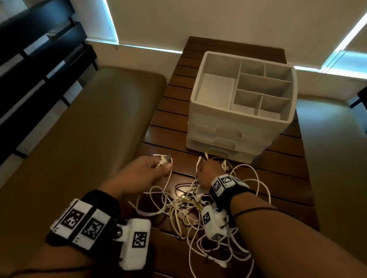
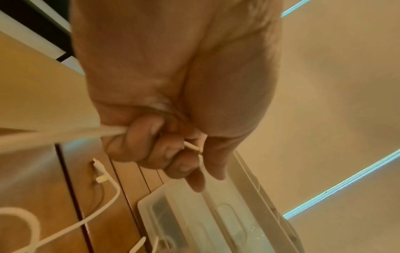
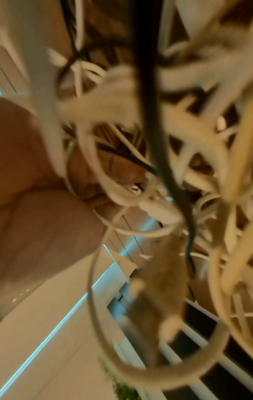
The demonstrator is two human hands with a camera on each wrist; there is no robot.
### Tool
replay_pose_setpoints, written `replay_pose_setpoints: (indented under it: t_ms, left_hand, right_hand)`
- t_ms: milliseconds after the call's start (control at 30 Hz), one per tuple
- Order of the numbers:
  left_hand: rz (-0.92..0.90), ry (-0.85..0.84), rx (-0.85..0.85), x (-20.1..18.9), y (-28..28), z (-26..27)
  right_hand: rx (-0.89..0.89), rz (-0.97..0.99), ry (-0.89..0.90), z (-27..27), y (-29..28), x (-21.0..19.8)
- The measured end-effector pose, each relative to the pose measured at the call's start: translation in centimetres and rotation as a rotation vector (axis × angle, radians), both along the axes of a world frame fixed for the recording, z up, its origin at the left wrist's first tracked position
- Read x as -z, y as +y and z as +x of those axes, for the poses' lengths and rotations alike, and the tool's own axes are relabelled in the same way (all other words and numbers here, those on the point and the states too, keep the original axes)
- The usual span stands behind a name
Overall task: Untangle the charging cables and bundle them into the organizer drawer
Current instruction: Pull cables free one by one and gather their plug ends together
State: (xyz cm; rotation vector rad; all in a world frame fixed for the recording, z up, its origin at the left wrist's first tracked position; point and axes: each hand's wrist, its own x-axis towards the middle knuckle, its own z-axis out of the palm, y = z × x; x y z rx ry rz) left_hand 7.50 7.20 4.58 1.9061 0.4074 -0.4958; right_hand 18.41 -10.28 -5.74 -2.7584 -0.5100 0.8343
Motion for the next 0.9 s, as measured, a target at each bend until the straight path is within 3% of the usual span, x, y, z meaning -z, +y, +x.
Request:
replay_pose_setpoints:
  t_ms: [100,333,433,567,767,900]
  left_hand:
    - [-0.066,-0.011,0.020,1.5,-0.9,0.2]
    - [-0.013,-0.074,-0.041,4.2,-3.3,1.9]
    - [0.050,-0.137,-0.073,4.3,-3.8,2.8]
    - [0.020,-0.134,-0.134,4.3,-4.0,3.5]
    - [-0.333,-0.059,-0.330,3.4,-4.8,3.8]
    - [-0.325,-0.178,-0.189,1.9,-6.2,2.9]
  right_hand:
    - [0.101,-0.033,-0.057,0.5,0.9,2.1]
    - [0.398,0.048,-0.075,1.2,1.6,3.5]
    - [0.522,0.120,-0.098,1.0,1.5,3.6]
    - [0.704,0.341,0.005,0.9,0.8,2.9]
    - [0.602,0.616,0.093,-1.0,-2.8,-1.8]
    - [0.529,0.796,0.039,-3.7,-4.7,-6.9]
